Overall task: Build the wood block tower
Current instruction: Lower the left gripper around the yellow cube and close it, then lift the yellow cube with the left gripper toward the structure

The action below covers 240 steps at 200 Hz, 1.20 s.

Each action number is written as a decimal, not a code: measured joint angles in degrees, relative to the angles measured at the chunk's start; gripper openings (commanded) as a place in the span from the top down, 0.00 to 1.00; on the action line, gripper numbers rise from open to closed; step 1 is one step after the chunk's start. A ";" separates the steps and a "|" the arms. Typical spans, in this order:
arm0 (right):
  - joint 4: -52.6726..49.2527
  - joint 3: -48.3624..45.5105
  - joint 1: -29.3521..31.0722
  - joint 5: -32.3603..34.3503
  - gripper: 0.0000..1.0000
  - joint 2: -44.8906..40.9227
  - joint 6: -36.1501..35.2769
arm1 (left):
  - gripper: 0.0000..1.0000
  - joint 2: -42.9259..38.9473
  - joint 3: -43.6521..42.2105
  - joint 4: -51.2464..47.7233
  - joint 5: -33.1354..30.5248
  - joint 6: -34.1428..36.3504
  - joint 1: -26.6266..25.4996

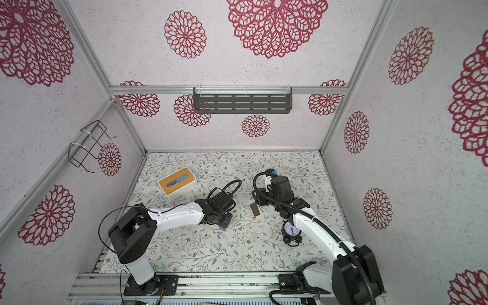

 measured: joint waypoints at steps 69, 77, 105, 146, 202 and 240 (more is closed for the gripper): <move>-0.02 -0.04 0.00 0.00 0.47 -0.07 0.00 | 0.69 -0.02 3.80 -2.29 0.24 -3.48 -0.13; 0.02 -0.22 0.00 0.00 0.47 -0.24 0.00 | 0.69 -0.09 4.85 -3.19 0.24 -4.17 -0.20; -0.20 -1.11 0.00 0.00 0.46 -1.22 0.02 | 0.69 -0.09 10.88 -8.63 -0.55 -7.50 -0.59; -0.24 -1.51 0.00 0.04 0.46 -2.82 0.07 | 0.70 0.31 22.43 -17.99 -4.13 -12.11 -0.68; -0.37 -2.32 0.00 0.07 0.46 -4.28 0.09 | 0.70 5.53 32.98 -25.31 -9.16 -15.85 -0.68; -0.72 -2.86 -0.02 0.04 0.46 -4.50 0.07 | 0.69 8.07 33.68 -27.10 -10.80 -17.88 -0.50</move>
